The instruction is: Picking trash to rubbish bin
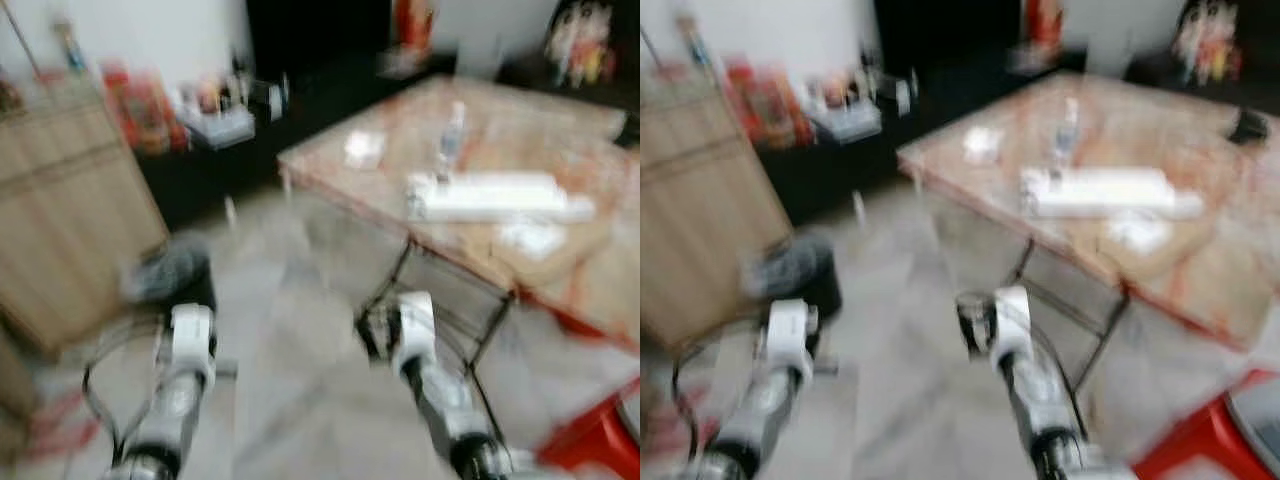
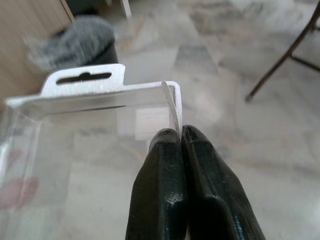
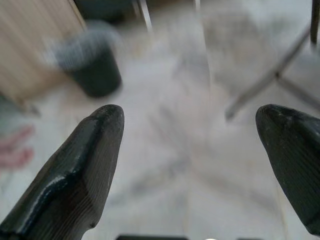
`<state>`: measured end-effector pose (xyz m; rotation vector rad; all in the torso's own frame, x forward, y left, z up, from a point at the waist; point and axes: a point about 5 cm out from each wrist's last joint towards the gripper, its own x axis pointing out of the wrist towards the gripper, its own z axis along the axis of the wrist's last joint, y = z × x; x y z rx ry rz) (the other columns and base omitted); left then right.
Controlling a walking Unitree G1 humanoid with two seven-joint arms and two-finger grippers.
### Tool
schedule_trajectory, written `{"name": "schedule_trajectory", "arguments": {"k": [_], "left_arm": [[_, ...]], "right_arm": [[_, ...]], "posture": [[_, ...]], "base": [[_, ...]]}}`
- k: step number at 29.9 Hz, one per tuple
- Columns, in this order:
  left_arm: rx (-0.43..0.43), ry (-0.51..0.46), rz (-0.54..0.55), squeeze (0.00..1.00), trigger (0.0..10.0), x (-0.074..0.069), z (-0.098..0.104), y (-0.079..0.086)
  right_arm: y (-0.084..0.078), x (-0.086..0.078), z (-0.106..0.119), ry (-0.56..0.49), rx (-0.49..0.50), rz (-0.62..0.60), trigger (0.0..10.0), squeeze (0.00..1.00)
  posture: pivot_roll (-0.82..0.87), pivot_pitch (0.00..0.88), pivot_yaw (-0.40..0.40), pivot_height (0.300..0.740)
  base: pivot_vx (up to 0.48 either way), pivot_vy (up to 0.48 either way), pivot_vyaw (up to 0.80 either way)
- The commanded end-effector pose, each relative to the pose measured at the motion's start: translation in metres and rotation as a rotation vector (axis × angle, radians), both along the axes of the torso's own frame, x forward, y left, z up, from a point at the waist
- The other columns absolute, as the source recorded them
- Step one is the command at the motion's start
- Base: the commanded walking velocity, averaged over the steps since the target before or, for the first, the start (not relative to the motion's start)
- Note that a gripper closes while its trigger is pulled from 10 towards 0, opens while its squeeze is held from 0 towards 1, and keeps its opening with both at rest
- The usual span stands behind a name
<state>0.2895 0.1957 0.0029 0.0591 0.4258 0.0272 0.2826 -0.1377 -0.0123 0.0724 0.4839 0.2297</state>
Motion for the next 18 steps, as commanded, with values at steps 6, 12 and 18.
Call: {"name": "schedule_trajectory", "arguments": {"k": [6,12,18], "left_arm": [[0.015,0.046,0.021,0.0,10.0,-0.012,-0.012,0.007],[0.016,0.084,0.034,0.0,10.0,-0.021,-0.02,0.01],[0.001,0.094,0.05,0.0,10.0,-0.025,-0.024,0.012]], "right_arm": [[-0.021,-0.039,-0.035,0.192,-0.058,-0.069,10.0,0.0],[-0.028,-0.057,-0.047,0.265,-0.07,-0.105,10.0,0.0],[-0.027,-0.059,-0.049,0.278,-0.073,-0.109,10.0,0.0]], "posture": [[0.05,0.0,0.015,0.74],[0.05,0.0,0.018,0.74],[0.04,0.0,0.018,0.74]], "base": [[0.0,0.0,0.72],[0.0,0.0,0.8],[0.0,0.0,0.8]]}}
